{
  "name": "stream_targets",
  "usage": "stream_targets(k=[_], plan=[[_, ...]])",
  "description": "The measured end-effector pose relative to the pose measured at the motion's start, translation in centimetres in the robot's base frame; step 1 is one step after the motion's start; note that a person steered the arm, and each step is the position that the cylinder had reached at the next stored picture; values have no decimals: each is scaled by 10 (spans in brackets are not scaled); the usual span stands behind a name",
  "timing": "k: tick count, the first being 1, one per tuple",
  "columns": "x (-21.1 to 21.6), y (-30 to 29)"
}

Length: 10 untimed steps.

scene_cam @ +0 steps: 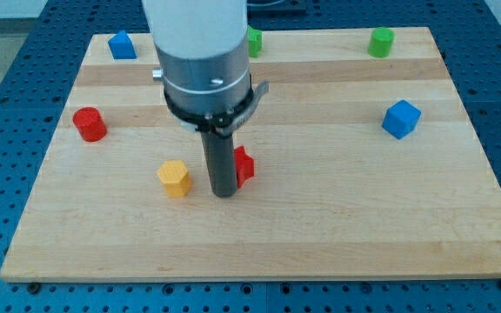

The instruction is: Move the yellow hexagon toward the bottom left corner

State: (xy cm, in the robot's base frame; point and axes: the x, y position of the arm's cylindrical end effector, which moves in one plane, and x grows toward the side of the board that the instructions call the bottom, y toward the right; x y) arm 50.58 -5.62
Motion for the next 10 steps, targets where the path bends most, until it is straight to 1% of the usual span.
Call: stream_targets(k=[1,2,3,4,5,6,8,10], plan=[[-15,-50],[3,-114],[13,-124],[1,-70],[13,-73],[35,-107],[36,-147],[36,-156]])
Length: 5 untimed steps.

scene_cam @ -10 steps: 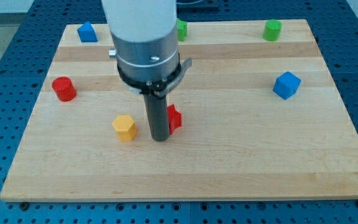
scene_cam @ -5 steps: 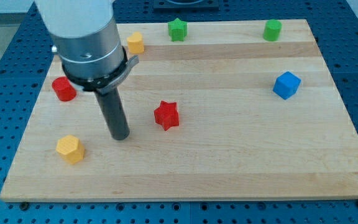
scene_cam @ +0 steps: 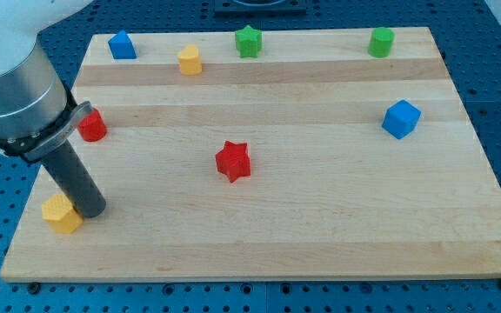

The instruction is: Move the yellow hexagon toward the bottom left corner

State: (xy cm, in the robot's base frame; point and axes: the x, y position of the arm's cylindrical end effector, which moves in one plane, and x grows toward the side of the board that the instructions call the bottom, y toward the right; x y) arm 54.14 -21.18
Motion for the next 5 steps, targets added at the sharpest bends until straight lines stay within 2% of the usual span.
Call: stream_targets(k=[2,3,5], plan=[[-14,8],[-44,25],[-51,29]])
